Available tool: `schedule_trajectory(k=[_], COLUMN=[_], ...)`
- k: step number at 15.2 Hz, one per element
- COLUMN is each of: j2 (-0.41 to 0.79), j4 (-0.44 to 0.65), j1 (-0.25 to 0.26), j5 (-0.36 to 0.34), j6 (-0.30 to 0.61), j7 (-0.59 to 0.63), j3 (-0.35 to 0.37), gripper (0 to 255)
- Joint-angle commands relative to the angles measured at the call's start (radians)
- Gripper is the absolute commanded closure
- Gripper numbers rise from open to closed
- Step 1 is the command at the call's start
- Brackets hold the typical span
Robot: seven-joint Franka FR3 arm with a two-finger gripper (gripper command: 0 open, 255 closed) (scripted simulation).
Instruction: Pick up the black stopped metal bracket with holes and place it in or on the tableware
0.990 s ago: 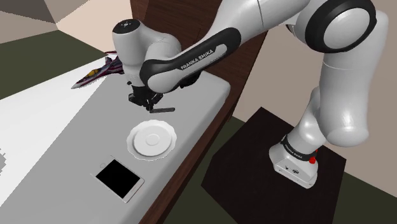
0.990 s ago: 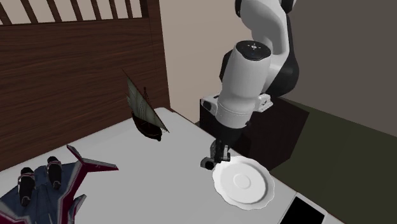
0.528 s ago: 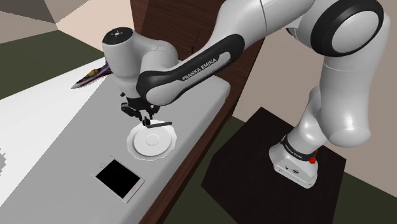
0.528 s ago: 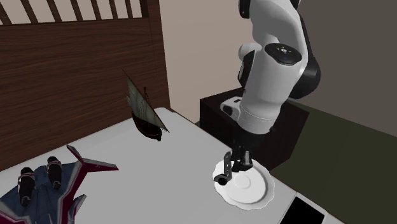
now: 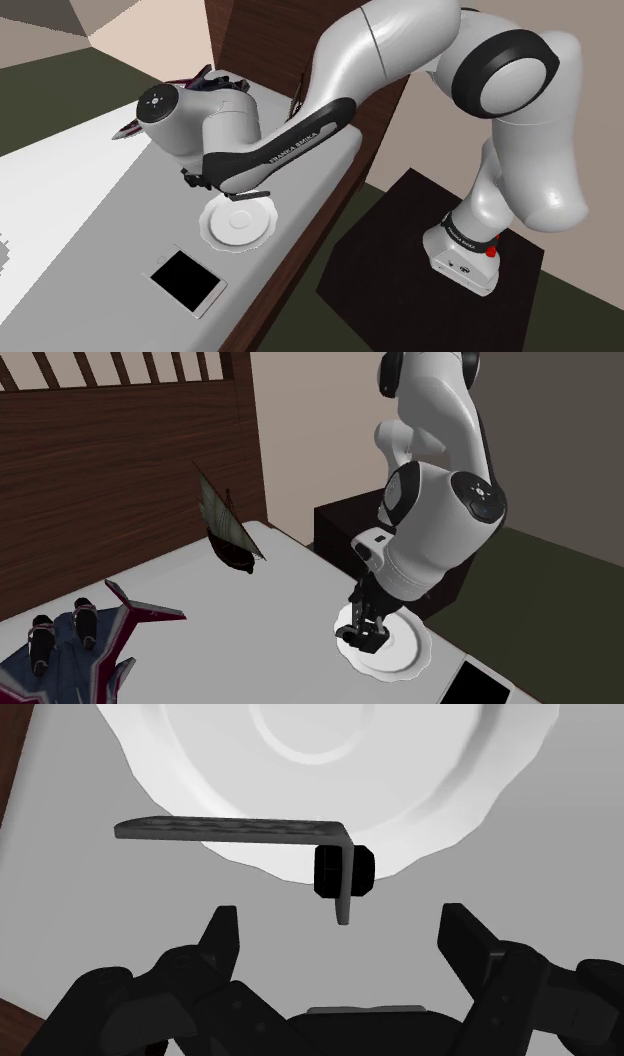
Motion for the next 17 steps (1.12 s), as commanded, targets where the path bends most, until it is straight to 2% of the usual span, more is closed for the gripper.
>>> schedule_trajectory(k=[1, 10, 11, 17], j2=[0.012, 0.021, 0.021, 0.021], j4=[-0.008, -0.015, -0.015, -0.015], j1=[-0.004, -0.007, -0.007, -0.007], j5=[-0.007, -0.01, -0.01, -0.01], j6=[0.021, 0.037, 0.037, 0.037], j7=[0.004, 0.006, 0.006, 0.006], j3=[-0.005, -0.007, -0.007, -0.007], gripper=[0, 0, 255, 255])
